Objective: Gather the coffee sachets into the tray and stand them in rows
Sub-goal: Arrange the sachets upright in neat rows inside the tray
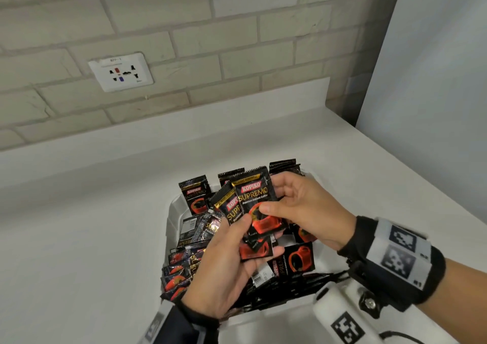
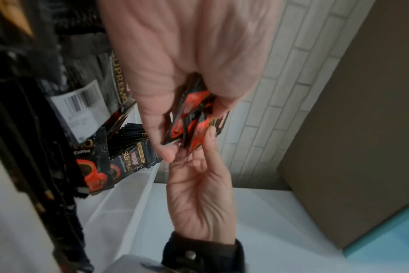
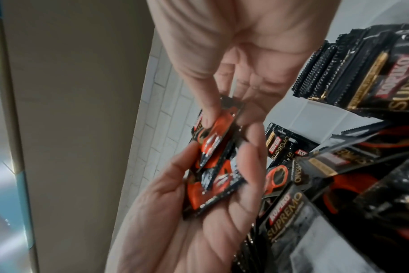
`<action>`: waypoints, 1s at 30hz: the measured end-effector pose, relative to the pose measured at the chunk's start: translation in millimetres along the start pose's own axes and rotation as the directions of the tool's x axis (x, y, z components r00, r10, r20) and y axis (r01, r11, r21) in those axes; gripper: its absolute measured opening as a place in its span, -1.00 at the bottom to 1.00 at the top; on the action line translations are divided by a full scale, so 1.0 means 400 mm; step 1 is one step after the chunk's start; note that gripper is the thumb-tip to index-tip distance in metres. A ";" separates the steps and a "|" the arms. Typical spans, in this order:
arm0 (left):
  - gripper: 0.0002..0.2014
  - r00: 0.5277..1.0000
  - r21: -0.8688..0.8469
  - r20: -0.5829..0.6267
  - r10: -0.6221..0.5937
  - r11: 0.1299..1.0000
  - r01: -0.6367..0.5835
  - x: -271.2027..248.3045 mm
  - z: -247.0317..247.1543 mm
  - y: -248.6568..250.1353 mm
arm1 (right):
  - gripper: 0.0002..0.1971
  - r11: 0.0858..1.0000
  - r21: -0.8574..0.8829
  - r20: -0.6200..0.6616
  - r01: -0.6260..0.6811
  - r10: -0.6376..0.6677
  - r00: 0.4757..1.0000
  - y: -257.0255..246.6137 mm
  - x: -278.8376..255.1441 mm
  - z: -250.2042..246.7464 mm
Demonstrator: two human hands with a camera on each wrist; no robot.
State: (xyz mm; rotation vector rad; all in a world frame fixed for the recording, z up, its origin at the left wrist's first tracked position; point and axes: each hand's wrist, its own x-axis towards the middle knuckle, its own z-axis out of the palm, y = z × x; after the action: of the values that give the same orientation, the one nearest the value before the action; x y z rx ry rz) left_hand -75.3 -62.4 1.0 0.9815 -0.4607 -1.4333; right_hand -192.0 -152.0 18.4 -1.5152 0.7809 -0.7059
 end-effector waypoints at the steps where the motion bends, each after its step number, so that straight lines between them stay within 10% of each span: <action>1: -0.70 1.000 0.033 -0.002 0.026 0.999 -0.026 -0.001 0.001 -0.006 | -0.72 1.000 -0.006 0.001 -0.001 0.001 1.000 0.003 -0.004 0.000; 16: -0.72 0.971 0.040 -0.179 0.159 0.987 -0.154 0.006 0.011 -0.004 | -0.63 0.827 0.556 -0.064 -0.079 0.137 0.988 0.045 -0.040 -0.034; 30: -0.78 0.951 0.189 -0.083 0.299 0.941 -0.279 -0.002 0.001 -0.009 | -0.76 0.985 0.159 -0.095 -0.061 0.077 0.992 0.054 -0.064 0.011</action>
State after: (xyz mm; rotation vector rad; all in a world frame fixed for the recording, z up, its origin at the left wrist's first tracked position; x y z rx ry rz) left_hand -77.9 -61.2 -1.5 1.0786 -0.6304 -1.0814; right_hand -205.1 -129.7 -3.3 -1.3130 0.8309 -0.7783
